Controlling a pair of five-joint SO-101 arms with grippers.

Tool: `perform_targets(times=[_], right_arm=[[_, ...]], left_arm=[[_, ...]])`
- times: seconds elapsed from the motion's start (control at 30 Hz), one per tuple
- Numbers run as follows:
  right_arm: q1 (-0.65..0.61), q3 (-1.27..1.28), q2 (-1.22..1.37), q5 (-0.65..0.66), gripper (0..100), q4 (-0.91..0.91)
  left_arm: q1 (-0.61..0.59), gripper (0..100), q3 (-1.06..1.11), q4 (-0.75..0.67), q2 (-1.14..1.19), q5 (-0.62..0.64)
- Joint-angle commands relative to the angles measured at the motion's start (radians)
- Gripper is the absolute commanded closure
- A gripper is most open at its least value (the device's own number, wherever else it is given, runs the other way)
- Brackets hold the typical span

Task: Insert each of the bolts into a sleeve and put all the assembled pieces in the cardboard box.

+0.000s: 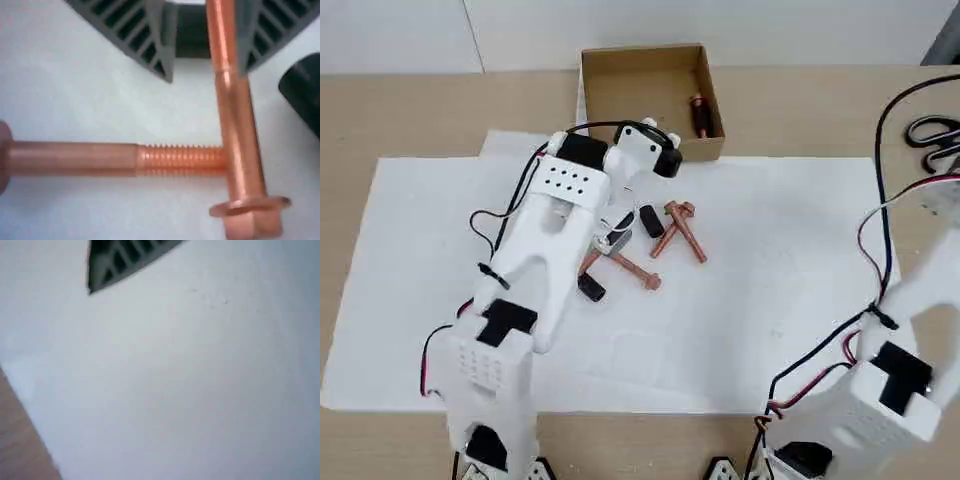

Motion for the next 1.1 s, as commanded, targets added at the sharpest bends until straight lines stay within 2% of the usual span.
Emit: perform_targets(times=[0.0, 0.37, 0.8, 0.97, 1.07], right_arm=[[-0.007, 0.002, -0.018, 0.008, 84.1, -0.012], [-0.007, 0.002, -0.018, 0.008, 84.1, -0.012], [-0.007, 0.002, -0.018, 0.005, 84.1, -0.012], [-0.007, 0.002, -0.019, 0.005, 84.1, -0.010], [-0.007, 0.002, -0.019, 0.005, 84.1, -0.010]], left_arm=[[-0.006, 92, -0.087, -0.011, 0.044, -0.008], [-0.006, 92, -0.243, 0.011, 0.201, -0.011], [-0.006, 92, -0.243, 0.005, 0.230, -0.035], [-0.005, 100, -0.249, 0.009, 0.236, -0.048], [-0.003, 99, -0.268, 0.017, 0.235, -0.048]])
